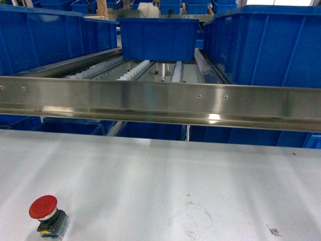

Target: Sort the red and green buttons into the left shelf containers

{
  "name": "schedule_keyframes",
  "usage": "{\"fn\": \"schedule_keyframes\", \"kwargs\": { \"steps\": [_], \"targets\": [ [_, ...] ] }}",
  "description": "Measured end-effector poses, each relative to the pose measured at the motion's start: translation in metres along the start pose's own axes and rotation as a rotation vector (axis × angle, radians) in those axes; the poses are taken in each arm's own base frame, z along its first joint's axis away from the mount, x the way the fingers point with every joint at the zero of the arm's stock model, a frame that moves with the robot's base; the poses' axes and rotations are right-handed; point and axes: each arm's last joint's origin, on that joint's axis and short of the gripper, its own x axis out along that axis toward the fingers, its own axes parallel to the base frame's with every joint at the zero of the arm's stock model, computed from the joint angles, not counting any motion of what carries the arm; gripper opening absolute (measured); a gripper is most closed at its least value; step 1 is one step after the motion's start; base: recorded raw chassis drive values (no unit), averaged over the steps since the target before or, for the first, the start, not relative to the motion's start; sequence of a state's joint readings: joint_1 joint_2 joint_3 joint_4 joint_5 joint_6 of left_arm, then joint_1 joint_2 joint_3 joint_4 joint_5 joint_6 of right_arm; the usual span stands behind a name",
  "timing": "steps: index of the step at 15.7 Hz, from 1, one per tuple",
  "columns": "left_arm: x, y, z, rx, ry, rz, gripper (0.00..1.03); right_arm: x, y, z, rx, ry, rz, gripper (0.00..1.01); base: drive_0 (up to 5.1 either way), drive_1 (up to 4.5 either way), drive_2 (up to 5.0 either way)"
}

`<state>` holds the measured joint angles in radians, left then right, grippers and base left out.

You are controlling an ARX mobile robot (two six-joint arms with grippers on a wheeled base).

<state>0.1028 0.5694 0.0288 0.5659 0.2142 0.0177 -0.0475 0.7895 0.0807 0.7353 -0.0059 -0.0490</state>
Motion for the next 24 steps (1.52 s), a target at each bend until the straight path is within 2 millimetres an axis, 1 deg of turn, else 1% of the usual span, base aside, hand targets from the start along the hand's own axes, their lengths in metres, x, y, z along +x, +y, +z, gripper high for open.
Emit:
{"fn": "schedule_keyframes", "kwargs": {
  "steps": [1,2,3,5,6,7,8,9,11,16,19,24],
  "targets": [
    [0.014,-0.004,0.001,0.037,0.017,-0.028,0.98,0.018,-0.004,0.000,-0.018,0.023,-0.007,0.98,0.0,0.00,0.0],
    [0.031,-0.008,0.001,0.072,0.042,-0.047,0.98,0.038,-0.010,-0.006,-0.024,0.092,-0.008,0.98,0.0,0.00,0.0],
    [0.048,-0.015,-0.003,0.097,0.104,-0.074,0.98,0.058,-0.016,-0.019,-0.028,0.190,-0.018,0.98,0.0,0.00,0.0],
    [0.075,-0.029,-0.017,0.112,0.267,-0.118,0.98,0.085,-0.029,-0.048,-0.028,0.350,-0.027,0.98,0.0,0.00,0.0],
    [0.083,-0.036,-0.023,0.133,0.324,-0.121,0.98,0.097,-0.038,-0.061,-0.018,0.414,-0.049,0.98,0.0,0.00,0.0],
    [0.086,-0.043,-0.029,0.143,0.379,-0.139,0.98,0.103,-0.043,-0.072,-0.015,0.483,-0.044,0.98,0.0,0.00,0.0],
    [0.085,-0.048,-0.032,0.150,0.408,-0.146,0.98,0.104,-0.046,-0.084,-0.001,0.585,-0.012,0.98,0.0,0.00,0.0],
    [0.085,-0.049,-0.032,0.151,0.404,-0.151,0.98,0.100,-0.048,-0.090,-0.034,0.611,-0.044,0.98,0.0,0.00,0.0],
    [0.085,-0.048,-0.031,0.150,0.400,-0.145,0.98,0.100,-0.049,-0.089,-0.069,0.608,-0.059,0.98,0.0,0.00,0.0],
    [0.085,-0.048,-0.031,0.142,0.401,-0.142,0.98,0.100,-0.047,-0.088,-0.083,0.596,-0.054,0.98,0.0,0.00,0.0],
    [0.085,-0.048,-0.031,0.139,0.401,-0.141,0.98,0.108,-0.042,-0.096,-0.089,0.621,-0.047,0.98,0.0,0.00,0.0],
    [0.085,-0.048,-0.031,0.138,0.401,-0.141,0.98,0.114,-0.040,-0.100,-0.093,0.634,-0.039,0.98,0.0,0.00,0.0]
  ]
}}
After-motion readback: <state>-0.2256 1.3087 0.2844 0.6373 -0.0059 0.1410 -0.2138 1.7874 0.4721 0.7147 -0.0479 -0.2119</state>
